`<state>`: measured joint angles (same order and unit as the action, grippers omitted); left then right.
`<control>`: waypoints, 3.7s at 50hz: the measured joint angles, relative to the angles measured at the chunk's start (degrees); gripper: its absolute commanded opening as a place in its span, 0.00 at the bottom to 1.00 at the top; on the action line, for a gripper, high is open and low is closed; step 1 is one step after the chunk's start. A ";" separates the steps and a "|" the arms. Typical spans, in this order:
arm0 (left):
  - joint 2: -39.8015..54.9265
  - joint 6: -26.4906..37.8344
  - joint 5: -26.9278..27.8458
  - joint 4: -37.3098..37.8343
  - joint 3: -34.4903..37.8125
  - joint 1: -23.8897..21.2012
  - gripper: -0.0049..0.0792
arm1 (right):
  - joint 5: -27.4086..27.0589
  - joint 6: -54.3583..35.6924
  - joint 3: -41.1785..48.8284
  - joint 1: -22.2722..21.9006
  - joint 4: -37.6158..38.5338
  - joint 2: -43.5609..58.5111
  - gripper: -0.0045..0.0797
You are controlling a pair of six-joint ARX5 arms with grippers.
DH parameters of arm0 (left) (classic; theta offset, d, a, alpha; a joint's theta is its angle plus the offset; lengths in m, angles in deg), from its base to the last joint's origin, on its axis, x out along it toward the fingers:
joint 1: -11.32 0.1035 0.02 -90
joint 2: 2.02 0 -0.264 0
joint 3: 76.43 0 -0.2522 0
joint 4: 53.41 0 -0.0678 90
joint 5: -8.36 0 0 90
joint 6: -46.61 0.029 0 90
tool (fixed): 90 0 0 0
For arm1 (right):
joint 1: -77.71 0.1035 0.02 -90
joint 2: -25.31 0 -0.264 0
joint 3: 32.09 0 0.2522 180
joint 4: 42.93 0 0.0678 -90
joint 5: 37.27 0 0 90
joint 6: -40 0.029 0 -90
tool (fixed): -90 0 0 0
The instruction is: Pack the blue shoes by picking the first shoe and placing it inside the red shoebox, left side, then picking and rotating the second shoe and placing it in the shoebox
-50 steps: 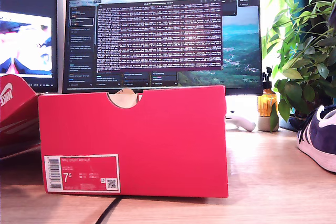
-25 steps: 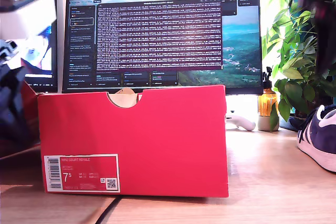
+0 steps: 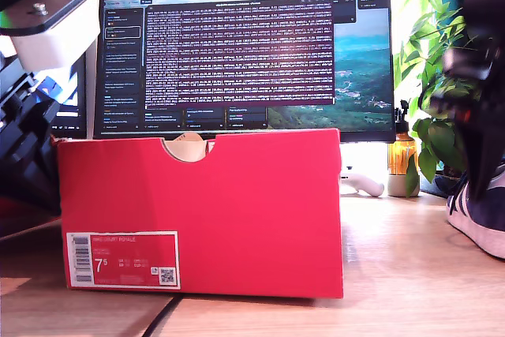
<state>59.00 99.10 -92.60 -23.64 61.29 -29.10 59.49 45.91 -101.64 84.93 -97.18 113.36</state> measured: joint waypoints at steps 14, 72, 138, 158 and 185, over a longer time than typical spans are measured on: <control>0.00 0.00 -0.02 -0.20 0.00 0.00 0.04 | -0.24 0.02 -1.20 0.28 1.84 4.07 0.04; 0.00 0.00 -0.02 0.04 0.00 0.00 0.04 | 6.71 24.15 -29.62 26.23 -10.58 3.93 0.04; 0.00 0.28 -0.09 -1.51 0.00 0.00 0.04 | 5.95 45.40 -29.92 38.93 15.39 25.68 0.12; 0.00 0.37 -0.66 -1.81 0.00 0.07 0.04 | 8.04 41.59 -30.75 39.45 11.91 25.68 0.52; 0.00 0.26 -0.31 -1.86 0.00 0.04 0.04 | 0.13 29.00 -54.03 38.73 -12.79 25.55 0.53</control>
<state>59.00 99.37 -92.90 -25.49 61.29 -29.06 59.62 74.91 -155.67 123.66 -109.97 138.91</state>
